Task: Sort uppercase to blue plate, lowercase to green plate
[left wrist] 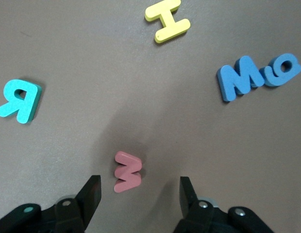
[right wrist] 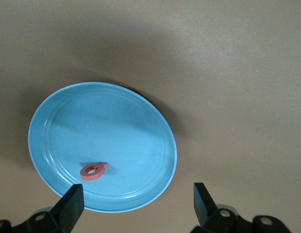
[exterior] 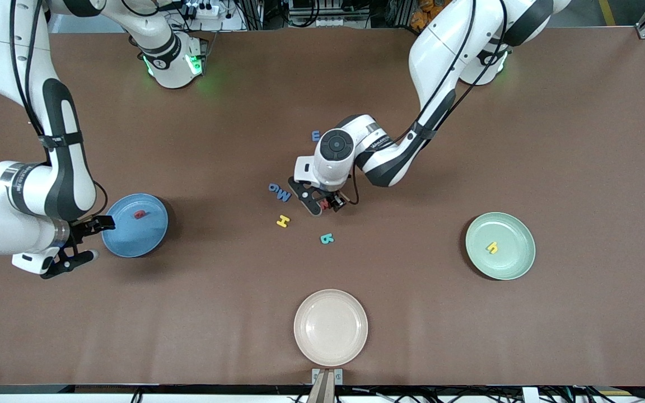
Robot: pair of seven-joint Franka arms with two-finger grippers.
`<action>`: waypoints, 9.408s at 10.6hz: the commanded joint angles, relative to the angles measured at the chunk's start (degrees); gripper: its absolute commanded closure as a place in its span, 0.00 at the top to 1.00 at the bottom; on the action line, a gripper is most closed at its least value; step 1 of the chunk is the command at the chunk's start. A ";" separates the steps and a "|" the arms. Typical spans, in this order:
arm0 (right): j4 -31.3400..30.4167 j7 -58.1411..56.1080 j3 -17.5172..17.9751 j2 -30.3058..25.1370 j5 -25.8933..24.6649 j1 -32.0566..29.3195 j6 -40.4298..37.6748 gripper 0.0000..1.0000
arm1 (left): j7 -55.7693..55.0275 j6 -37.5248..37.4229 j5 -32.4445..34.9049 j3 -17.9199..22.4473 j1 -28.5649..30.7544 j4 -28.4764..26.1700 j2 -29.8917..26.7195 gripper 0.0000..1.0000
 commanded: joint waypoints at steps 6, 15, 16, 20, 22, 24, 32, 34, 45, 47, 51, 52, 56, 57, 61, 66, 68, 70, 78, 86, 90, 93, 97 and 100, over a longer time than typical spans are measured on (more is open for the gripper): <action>-0.07 -0.34 0.52 -0.33 0.60 -0.81 0.09 1.00 | 1.32 1.67 1.22 2.14 -1.49 2.08 2.19 0.61; -0.07 -0.42 0.52 -0.42 0.60 -0.73 0.09 1.00 | 0.80 2.28 3.33 2.50 -1.31 2.00 1.67 0.00; -0.07 -0.42 0.52 -0.42 0.60 -0.64 0.09 1.00 | 0.80 2.20 2.80 2.59 -0.96 2.00 0.36 0.00; 0.02 0.19 0.78 -0.50 1.82 1.20 0.01 1.00 | 0.89 -7.61 -0.18 2.85 6.32 1.12 -9.64 0.00; 0.20 0.28 0.69 -0.77 4.90 4.09 0.01 1.00 | 0.62 -14.90 -2.82 3.03 11.93 1.12 -13.87 0.00; 1.42 0.37 0.69 -0.68 4.99 7.17 0.09 1.00 | -1.47 -23.25 -2.91 3.55 19.74 -1.32 -18.61 0.00; 11.61 20.36 0.78 5.20 8.51 25.01 0.09 1.00 | -7.47 -18.37 -1.95 5.93 32.53 -11.28 -16.70 0.00; 15.30 30.29 2.35 8.80 8.42 28.35 2.62 1.00 | -5.37 -16.71 -1.86 6.63 33.67 -11.10 -15.57 0.09; 20.85 43.44 14.76 20.94 8.33 29.33 26.55 1.00 | -2.46 -17.31 -1.95 10.41 34.46 -9.52 -24.95 1.00; 19.98 42.91 14.76 19.37 8.07 29.33 25.85 1.00 | -2.37 -18.80 -2.47 10.32 34.37 -9.61 -28.90 1.00; 3.93 29.14 15.46 9.90 7.89 28.28 23.56 1.00 | 4.73 -23.64 -2.91 10.32 34.20 -9.61 -35.15 1.00; -0.20 25.71 15.46 7.08 7.72 28.28 23.56 1.00 | 5.01 -24.08 -2.91 10.32 34.28 -9.61 -36.29 1.00; -10.60 13.39 15.37 -0.93 4.23 28.80 23.47 1.00 | 5.01 -24.26 -5.71 10.23 33.85 -9.61 -38.06 1.00; -10.96 13.37 15.37 -0.94 -0.24 29.15 23.47 1.00 | 5.01 -24.26 -5.99 10.23 33.85 -9.61 -38.06 1.00; -13.51 12.15 15.37 -0.85 -6.17 30.39 24.44 1.00 | 7.11 -26.53 -5.99 9.71 33.67 -9.69 -38.67 1.00; -18.17 6.43 15.46 -0.24 -5.99 30.91 32.70 1.00 | 8.53 -29.09 -5.90 9.62 33.49 -10.04 -38.33 1.00; -18.61 8.61 15.46 -0.33 -5.82 32.84 32.70 1.00 | 9.06 -29.44 -5.99 9.62 33.32 -10.22 -38.32 1.00; -19.48 10.03 15.46 -0.59 -5.82 33.99 33.31 1.00 | 9.32 -29.97 -5.99 9.62 33.23 -10.22 -38.32 1.00; -22.39 10.03 15.37 -0.33 -6.08 34.17 38.06 1.00 | 9.94 -29.97 -5.99 9.62 33.05 -9.70 -38.23 1.00; -22.39 9.77 15.29 -2.43 -6.17 33.56 36.93 0.00 | 2.49 -32.78 -10.03 10.24 32.79 -5.39 -42.97 1.00; -19.15 9.77 14.67 -6.91 -6.26 28.56 30.09 0.00 | 0.00 -34.80 -12.48 10.41 32.18 -3.54 -43.51 1.00; -13.88 9.68 14.40 -8.76 -8.09 21.45 21.57 0.00 | -0.17 -34.89 -15.47 9.89 30.17 -3.63 -42.90 1.00; -10.79 9.86 14.14 -8.76 -8.10 10.46 14.88 0.00 | -0.09 -32.97 -15.49 2.00 24.45 -3.63 -38.51 1.00; -10.70 8.89 14.05 -9.91 -8.10 3.60 6.27 0.00 | 2.72 -22.89 -6.22 -5.04 19.70 -3.81 -32.11 1.00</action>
